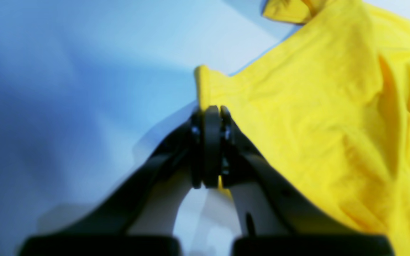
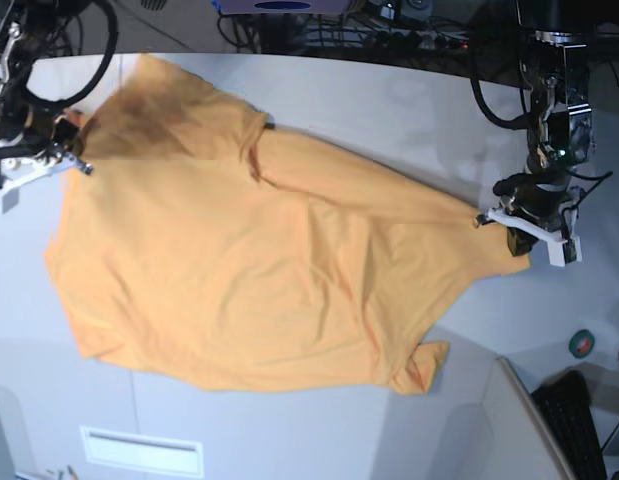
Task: Layout the t-shirt on the table in an organized manner, then fold the t-shirt properly
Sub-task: 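Lift the shirt with both grippers and swing it across the table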
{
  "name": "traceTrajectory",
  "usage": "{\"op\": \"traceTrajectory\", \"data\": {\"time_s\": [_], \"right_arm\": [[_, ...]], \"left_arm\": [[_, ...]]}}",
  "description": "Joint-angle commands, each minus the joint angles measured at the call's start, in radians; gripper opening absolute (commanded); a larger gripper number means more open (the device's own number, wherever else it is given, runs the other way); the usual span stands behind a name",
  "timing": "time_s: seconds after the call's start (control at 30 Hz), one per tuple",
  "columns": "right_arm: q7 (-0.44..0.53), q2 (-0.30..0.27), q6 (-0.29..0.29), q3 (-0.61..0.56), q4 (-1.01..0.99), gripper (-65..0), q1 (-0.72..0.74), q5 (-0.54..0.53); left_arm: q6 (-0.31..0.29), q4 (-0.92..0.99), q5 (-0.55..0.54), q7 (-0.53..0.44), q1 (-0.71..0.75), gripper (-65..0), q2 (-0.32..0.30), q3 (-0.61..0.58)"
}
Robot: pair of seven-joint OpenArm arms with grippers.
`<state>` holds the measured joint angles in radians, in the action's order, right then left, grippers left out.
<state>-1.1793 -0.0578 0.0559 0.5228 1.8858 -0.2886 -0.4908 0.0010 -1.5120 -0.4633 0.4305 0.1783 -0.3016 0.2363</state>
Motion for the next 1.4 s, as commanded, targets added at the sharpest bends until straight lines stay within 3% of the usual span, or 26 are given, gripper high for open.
{"op": "traceTrajectory", "data": {"time_s": [0.0,0.2,0.37,0.53,0.77,0.93,1.07,1.23,1.37], "right_arm": [[0.000,-0.015,-0.018,0.020,0.008,-65.0,0.025,-0.006],[-0.020,-0.075,-0.028,0.053,-0.134,-65.0,0.142,-0.006],[-0.020,-0.153,-0.029,0.047,-0.306,-65.0,0.345,-0.006],[0.062,-0.288,-0.031,-0.097,-0.512,-65.0,0.584,-0.006],[0.194,-0.429,-0.031,-0.284,-0.816,-65.0,0.945,-0.006],[0.236,-0.498,-0.031,-0.399,-0.903,-65.0,1.204,-0.006],[0.235,-0.531,-0.031,-0.435,-0.903,-65.0,1.386,-0.006],[0.186,-0.543,-0.031,-0.427,-0.897,-65.0,1.512,-0.006],[0.108,-0.543,-0.031,-0.424,-0.794,-65.0,1.432,-0.006]], "left_arm": [[-0.006,-0.034,-0.002,-0.003,-0.021,-65.0,-0.006,-0.001],[-0.005,-0.052,-0.001,0.035,-0.087,-65.0,0.028,-0.056],[-0.003,-0.045,-0.002,0.035,-0.234,-65.0,0.031,-0.179],[-0.003,0.058,-0.002,0.037,-0.477,-65.0,0.068,-0.282],[-0.003,0.380,-0.002,0.029,-0.896,-65.0,0.137,-0.384],[-0.003,0.578,-0.002,0.028,-1.213,-65.0,0.201,-0.406],[-0.006,0.617,-0.004,0.026,-1.390,-65.0,0.239,-0.401],[-0.005,0.503,-0.010,0.038,-1.425,-65.0,0.239,-0.400],[-0.003,0.314,-0.005,0.101,-1.278,-65.0,0.224,-0.397]]}}
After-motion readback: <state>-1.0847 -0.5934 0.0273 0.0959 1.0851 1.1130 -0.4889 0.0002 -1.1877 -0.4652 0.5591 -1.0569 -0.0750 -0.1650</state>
